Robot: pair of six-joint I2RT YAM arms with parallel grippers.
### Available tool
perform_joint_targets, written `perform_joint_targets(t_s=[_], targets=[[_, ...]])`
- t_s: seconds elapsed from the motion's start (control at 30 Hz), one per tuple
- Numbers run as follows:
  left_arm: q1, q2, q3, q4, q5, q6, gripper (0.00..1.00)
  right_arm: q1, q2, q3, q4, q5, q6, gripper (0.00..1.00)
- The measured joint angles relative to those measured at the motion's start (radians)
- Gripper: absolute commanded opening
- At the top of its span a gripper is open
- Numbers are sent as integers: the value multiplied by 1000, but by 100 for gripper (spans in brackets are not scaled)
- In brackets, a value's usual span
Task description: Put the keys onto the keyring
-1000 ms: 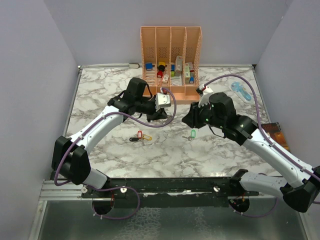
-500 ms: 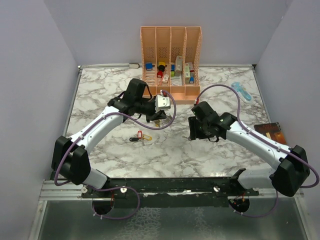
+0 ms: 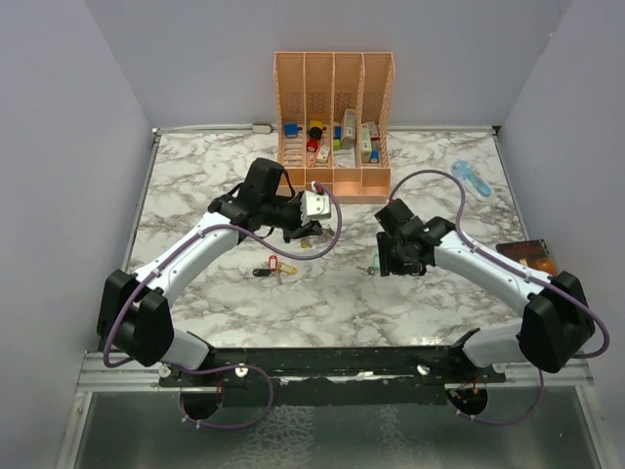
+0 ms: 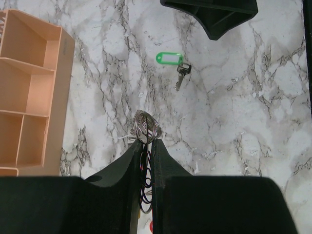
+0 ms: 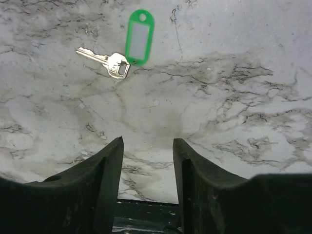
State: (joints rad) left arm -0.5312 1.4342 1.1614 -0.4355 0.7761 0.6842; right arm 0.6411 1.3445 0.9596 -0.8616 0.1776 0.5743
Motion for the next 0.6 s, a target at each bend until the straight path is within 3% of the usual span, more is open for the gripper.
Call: perform_joint_targets(t_s=[0.33, 0.6], targets=[[11, -26, -63, 23, -35, 11, 0, 0, 143, 2, 92, -15, -72, 36], [19, -36, -65, 47, -42, 19, 0, -2, 235, 37, 204, -10, -229, 39]])
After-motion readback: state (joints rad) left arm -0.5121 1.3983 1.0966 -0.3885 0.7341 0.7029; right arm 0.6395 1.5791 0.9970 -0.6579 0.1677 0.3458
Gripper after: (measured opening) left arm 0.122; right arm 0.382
